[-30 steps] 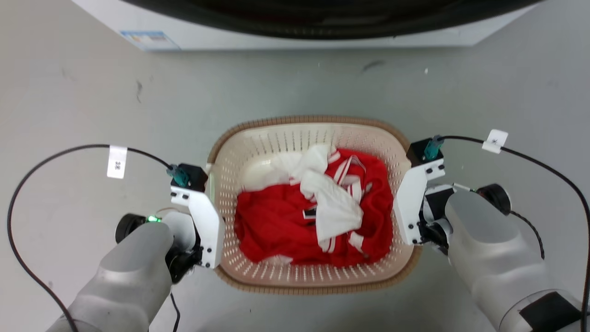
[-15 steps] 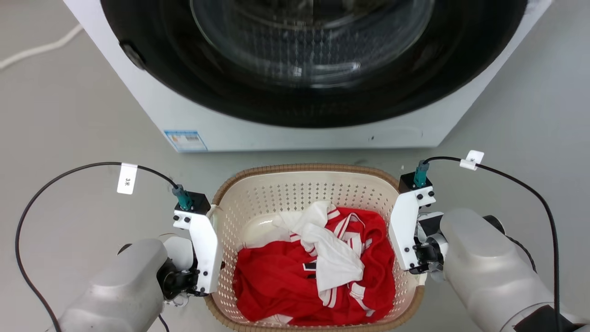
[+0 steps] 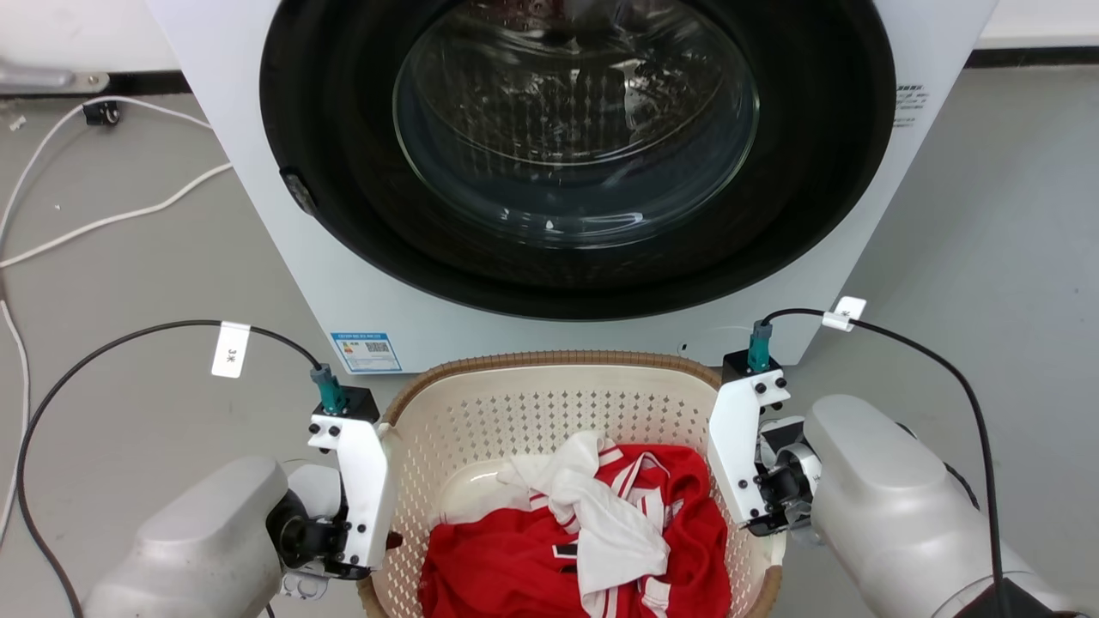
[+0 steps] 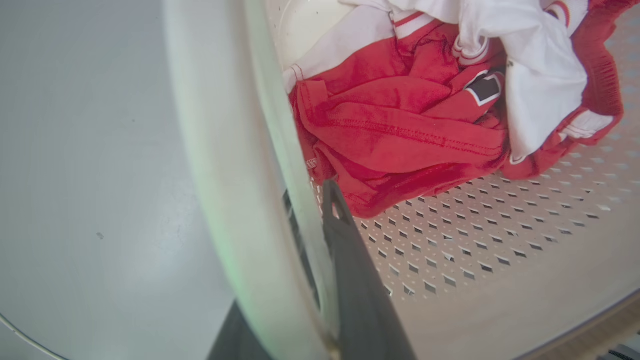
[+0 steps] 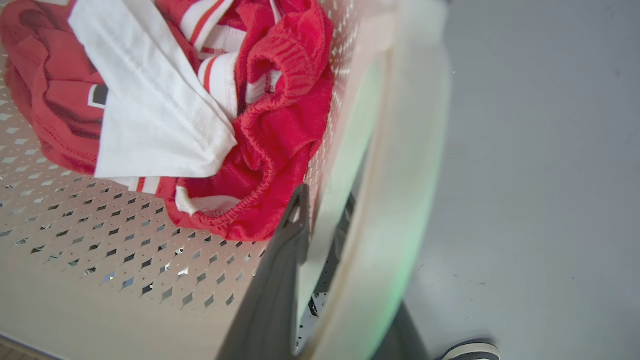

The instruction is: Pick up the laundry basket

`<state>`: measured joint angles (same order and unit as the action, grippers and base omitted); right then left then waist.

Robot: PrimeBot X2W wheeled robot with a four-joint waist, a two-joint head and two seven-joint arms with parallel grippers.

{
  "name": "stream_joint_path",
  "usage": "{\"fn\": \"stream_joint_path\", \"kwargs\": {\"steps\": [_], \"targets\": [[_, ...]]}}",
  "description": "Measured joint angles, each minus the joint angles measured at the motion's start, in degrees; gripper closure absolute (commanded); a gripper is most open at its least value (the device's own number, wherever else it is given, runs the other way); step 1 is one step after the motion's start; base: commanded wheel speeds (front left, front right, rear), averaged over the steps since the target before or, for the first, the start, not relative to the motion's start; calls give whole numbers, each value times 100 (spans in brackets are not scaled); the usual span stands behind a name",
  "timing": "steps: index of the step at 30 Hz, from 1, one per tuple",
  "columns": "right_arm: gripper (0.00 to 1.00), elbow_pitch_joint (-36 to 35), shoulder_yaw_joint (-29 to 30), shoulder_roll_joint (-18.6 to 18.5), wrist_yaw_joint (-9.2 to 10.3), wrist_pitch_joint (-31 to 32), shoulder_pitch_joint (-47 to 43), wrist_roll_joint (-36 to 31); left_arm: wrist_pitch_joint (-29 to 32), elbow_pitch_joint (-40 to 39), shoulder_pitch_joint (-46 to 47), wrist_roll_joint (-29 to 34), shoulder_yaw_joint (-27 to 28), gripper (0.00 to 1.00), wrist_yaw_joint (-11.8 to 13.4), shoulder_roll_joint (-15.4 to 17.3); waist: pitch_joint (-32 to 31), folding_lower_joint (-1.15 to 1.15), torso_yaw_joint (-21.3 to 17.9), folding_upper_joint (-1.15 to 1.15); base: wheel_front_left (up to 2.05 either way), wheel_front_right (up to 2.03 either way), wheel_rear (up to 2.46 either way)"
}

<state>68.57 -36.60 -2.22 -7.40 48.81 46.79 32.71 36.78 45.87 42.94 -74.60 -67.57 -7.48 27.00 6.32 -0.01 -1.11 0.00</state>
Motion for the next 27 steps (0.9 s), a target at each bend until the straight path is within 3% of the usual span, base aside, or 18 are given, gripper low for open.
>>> {"fn": "stream_joint_path", "kwargs": {"steps": [16,27], "targets": [[100,-110,-272,-27,2,368,-266,445,436,52,-224,-432,-170,100,9,-5,-598,0,18,0,0,0,0],[100,11,-341,-29,2,409,-273,558,423,47,-302,-491,-248,100,9,-40,-642,0,30,0,0,0,0]]}}
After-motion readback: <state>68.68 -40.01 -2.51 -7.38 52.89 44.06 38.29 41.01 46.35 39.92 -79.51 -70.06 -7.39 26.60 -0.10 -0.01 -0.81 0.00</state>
